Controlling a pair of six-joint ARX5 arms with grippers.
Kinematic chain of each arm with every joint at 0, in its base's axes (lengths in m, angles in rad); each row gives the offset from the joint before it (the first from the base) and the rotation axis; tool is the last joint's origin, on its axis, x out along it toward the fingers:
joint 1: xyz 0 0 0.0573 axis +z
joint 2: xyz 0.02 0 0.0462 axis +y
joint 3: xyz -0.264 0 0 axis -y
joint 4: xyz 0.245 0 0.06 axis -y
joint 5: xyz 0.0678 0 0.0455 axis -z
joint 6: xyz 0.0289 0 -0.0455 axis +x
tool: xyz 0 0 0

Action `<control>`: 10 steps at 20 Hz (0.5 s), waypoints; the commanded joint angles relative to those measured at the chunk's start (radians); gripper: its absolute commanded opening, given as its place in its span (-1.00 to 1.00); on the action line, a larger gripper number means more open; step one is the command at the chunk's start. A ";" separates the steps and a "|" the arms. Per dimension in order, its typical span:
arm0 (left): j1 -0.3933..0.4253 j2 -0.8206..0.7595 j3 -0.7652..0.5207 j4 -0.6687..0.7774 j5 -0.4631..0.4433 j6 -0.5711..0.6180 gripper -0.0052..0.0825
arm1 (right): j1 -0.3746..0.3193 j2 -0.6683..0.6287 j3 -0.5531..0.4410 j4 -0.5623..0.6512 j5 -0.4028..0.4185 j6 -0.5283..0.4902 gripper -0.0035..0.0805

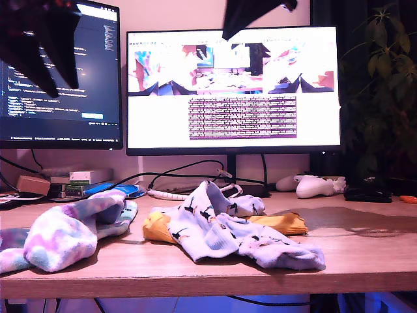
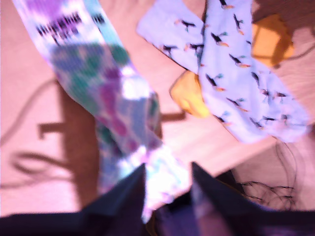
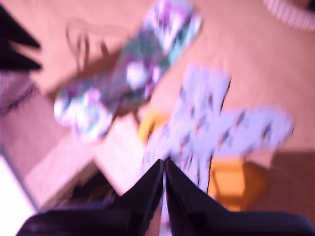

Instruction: Pair up the socks based on colour and pattern, by placing them on top of one another

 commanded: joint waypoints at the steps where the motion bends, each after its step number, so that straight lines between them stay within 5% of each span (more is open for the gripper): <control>1: -0.001 -0.016 -0.008 0.018 -0.035 0.036 -0.92 | -0.014 -0.014 -0.010 0.026 -0.006 0.008 -0.94; 6: 0.008 -0.113 -0.010 0.134 -0.073 0.074 -0.93 | -0.039 -0.059 -0.108 0.151 0.013 0.033 -0.94; 10: 0.010 -0.161 -0.038 0.188 -0.072 0.084 -0.93 | -0.039 -0.211 -0.315 0.367 0.093 0.055 -0.94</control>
